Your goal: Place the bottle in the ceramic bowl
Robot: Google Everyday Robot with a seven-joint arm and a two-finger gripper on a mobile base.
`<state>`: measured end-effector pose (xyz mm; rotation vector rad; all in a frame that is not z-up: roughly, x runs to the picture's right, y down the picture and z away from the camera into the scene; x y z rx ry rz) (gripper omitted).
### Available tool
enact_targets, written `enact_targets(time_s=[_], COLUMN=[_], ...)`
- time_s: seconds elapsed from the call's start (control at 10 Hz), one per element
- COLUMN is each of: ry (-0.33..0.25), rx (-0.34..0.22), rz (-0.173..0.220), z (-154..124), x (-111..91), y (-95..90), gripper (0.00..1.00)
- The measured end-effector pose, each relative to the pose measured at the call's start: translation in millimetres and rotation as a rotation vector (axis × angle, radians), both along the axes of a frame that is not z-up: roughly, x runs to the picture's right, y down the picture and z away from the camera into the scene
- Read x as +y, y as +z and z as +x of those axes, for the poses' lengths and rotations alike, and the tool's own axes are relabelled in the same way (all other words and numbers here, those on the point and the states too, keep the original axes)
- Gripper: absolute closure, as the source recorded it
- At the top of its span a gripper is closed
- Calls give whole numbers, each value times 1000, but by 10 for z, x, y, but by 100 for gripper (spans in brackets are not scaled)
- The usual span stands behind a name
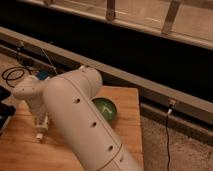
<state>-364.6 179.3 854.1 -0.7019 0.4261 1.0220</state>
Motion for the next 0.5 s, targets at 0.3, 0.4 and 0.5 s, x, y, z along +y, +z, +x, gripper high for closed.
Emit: enact_targets(time_s=[0.3, 0.4, 0.5], ry=[-18, -22, -24], rx=[-9, -11, -13], rz=[8, 9, 8], z=[-14, 0, 2], x=[-20, -18, -7], y=[-45, -46, -47], gripper=[82, 93, 98])
